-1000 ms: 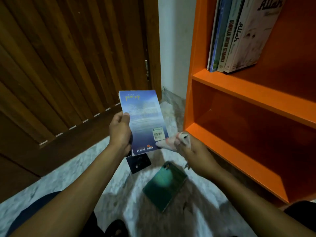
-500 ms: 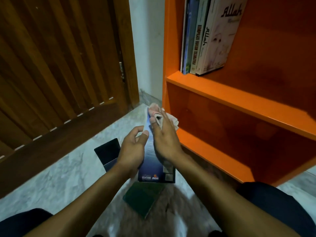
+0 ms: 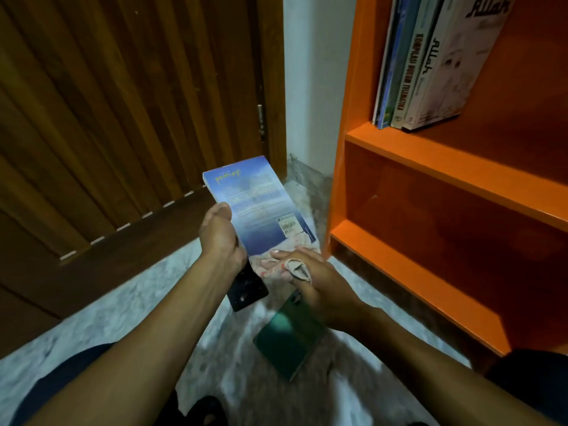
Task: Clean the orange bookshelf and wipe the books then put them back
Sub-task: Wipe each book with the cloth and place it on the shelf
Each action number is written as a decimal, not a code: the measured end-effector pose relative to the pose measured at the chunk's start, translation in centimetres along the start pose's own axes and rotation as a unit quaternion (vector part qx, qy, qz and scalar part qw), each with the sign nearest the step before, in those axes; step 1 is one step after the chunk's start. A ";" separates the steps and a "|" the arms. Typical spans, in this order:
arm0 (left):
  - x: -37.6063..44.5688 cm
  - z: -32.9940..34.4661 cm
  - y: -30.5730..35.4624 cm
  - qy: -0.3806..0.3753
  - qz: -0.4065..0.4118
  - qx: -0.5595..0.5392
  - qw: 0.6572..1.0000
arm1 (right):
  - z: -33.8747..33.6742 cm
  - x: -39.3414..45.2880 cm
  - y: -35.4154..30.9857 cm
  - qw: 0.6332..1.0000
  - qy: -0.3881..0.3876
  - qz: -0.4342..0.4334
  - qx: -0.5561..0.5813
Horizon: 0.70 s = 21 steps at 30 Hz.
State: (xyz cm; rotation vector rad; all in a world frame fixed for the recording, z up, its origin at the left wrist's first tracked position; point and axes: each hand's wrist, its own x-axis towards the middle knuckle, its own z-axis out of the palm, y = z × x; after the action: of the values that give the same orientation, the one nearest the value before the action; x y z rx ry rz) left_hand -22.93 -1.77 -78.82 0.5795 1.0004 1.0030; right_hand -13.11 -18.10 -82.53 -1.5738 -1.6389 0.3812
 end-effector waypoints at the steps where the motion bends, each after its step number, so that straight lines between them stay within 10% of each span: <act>1: 0.4 -0.3 0.5 -0.002 0.005 -0.009 1.000 | -0.2 -0.2 0.1 1.000 -0.005 0.003 -0.004; 6: 0.3 -1.0 2.8 -0.017 0.017 -0.024 0.999 | -2.4 0.0 0.3 0.963 0.068 0.221 0.136; 13: -3.0 -0.1 1.3 -0.104 -0.015 0.093 0.990 | -3.6 0.9 -0.3 0.709 0.147 0.404 0.558; 19: -3.1 0.3 -0.6 -0.089 0.065 0.238 0.965 | -3.1 0.9 -0.4 0.739 0.118 0.338 0.571; 21: -2.8 -0.1 -1.0 -0.089 0.173 0.393 0.899 | -2.9 1.0 -0.4 0.753 0.147 0.331 0.549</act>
State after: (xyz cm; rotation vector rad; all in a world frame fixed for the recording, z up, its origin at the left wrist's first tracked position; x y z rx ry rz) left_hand -23.06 -4.73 -78.50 1.5385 1.1476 0.7996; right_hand -11.20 -18.16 -80.14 -1.0803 -0.3116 1.1477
